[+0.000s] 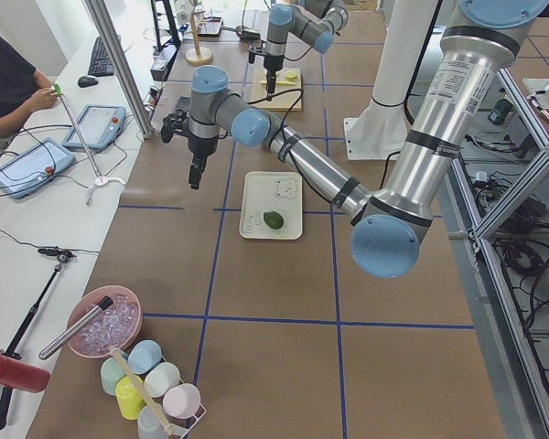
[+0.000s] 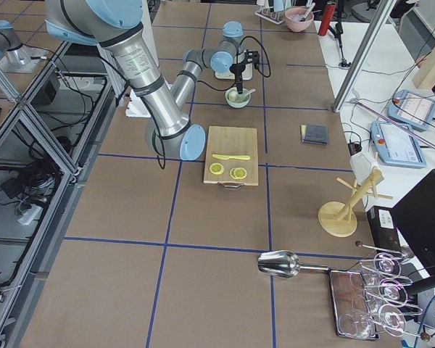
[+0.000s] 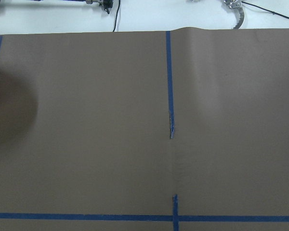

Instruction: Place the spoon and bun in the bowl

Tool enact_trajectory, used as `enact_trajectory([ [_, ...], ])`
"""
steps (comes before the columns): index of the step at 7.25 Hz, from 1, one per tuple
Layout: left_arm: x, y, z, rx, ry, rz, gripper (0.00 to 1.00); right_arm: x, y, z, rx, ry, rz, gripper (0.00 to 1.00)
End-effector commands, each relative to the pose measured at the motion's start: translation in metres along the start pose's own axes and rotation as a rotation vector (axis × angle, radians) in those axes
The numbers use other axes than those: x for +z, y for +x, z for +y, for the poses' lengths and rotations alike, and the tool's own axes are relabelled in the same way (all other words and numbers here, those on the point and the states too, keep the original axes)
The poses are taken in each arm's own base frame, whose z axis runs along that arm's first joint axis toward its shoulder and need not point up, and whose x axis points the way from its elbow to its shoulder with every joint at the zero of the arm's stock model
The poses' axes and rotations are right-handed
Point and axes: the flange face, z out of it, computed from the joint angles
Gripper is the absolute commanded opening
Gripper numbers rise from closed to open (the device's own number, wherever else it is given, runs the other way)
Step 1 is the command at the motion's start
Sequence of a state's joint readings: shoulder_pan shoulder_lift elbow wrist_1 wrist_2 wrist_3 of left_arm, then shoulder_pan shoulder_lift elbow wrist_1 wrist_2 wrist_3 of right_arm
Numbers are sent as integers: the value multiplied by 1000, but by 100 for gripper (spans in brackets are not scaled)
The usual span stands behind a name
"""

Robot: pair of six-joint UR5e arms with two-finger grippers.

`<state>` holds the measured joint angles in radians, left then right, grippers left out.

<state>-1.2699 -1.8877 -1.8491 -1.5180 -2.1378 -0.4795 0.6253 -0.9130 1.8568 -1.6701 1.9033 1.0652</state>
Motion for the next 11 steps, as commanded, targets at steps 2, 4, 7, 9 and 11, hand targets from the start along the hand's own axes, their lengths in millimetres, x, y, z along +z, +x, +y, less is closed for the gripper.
enact_trajectory([
  [2, -4, -119, 1, 118, -100, -70, 100, -51, 154, -38, -106, -51, 89, 100],
  [4, 8, -185, 32, 106, -159, 8, 100, -83, 291, -60, -167, -99, 82, 100],
  [7, 28, -230, 66, 68, -209, 4, 100, -103, 498, -68, -227, -165, 46, 100],
  [9, 44, -247, 76, 99, -249, 13, 100, -121, 603, -56, -171, -159, 37, 100],
  [11, 53, -266, 103, 62, -266, 43, 100, -112, 653, -29, -151, -189, 42, 100],
])
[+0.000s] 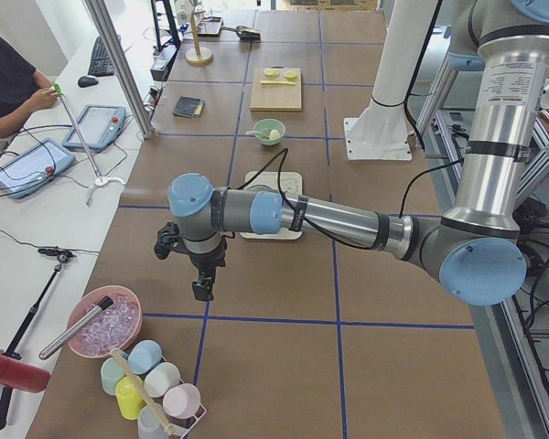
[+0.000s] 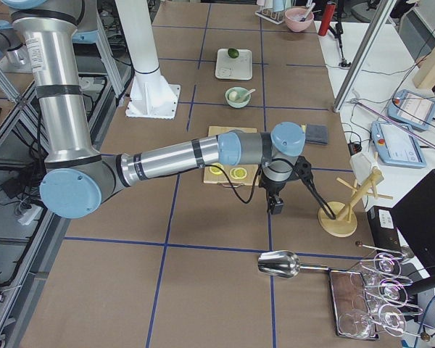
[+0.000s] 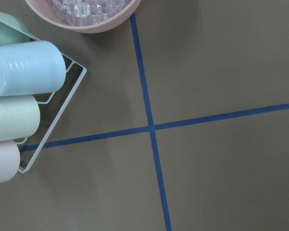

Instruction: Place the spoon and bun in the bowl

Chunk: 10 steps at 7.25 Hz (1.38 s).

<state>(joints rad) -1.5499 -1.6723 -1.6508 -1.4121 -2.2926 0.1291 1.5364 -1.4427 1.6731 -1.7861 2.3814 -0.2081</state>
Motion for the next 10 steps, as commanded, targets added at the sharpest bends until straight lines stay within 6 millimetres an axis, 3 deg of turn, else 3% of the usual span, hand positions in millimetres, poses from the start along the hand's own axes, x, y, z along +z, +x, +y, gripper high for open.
enact_trajectory([
  [1, 13, -13, 20, -20, -17, 20, 100, 9, 27, 23, 6, -14, -1, 100],
  [3, 28, -25, 40, -50, -47, 26, 100, 16, 34, 26, -6, -4, 4, 100],
  [4, 30, -26, 41, -56, -52, 31, 100, 14, 39, 28, -3, 6, 7, 100],
  [7, 28, -27, 43, -71, -44, 63, 100, 38, 74, 50, 81, -34, -24, 100],
  [10, 28, -28, 43, -74, -45, 66, 100, 40, 78, 57, 92, -36, -25, 100],
])
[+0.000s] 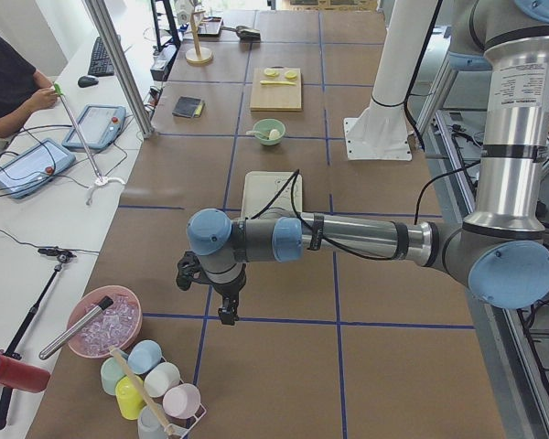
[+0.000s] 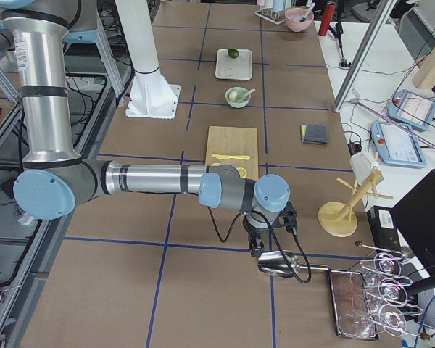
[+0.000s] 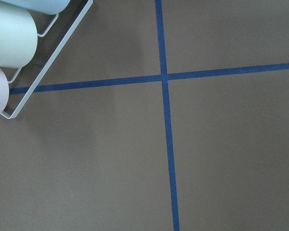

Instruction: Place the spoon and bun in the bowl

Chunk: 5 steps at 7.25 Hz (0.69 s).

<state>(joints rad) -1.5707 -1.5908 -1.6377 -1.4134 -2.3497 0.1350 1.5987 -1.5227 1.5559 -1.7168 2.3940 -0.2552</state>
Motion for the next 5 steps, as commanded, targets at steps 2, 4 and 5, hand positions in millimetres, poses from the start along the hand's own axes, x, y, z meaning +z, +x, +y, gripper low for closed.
enact_trajectory([
  [2, -1, 1, -1, 1, 4, 3, 100, -3, -1, -2, -1, 7, 1, 100],
  [4, -1, 1, -1, -1, 4, 3, 100, -4, -2, -2, -2, 8, 1, 100],
  [5, -1, 1, -1, -1, 4, 3, 100, -6, -4, -4, -5, 12, 1, 100],
])
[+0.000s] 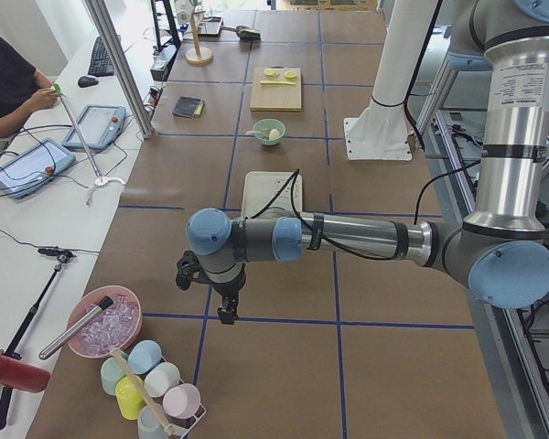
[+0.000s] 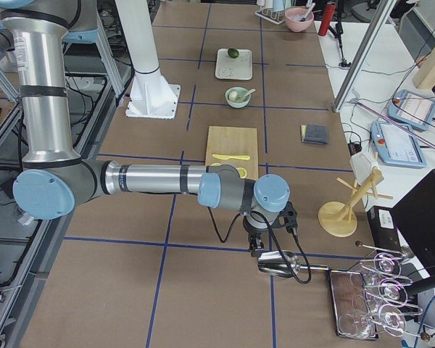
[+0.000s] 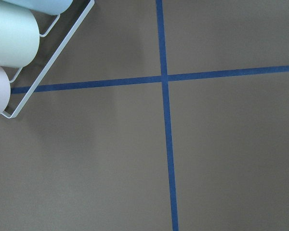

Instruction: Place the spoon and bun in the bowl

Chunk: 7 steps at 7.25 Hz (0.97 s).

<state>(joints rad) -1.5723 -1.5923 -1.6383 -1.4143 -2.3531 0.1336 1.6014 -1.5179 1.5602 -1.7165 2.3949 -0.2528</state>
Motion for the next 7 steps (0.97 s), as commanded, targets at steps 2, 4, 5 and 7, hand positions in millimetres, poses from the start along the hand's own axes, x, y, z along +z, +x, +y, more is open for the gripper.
enact_trajectory([
  [2, 0, 0, 0, 1, 1, 0, 100, -6, -2, -4, -4, 11, 1, 100],
  [4, 0, 0, 0, -1, 1, 0, 100, -6, -2, -4, -3, 12, 1, 100],
  [5, 0, 0, 0, -1, 2, 0, 100, -9, -2, -4, -4, 18, 2, 100],
  [7, 0, 0, 0, 0, 3, 1, 100, -11, -3, -5, -4, 21, 3, 100],
])
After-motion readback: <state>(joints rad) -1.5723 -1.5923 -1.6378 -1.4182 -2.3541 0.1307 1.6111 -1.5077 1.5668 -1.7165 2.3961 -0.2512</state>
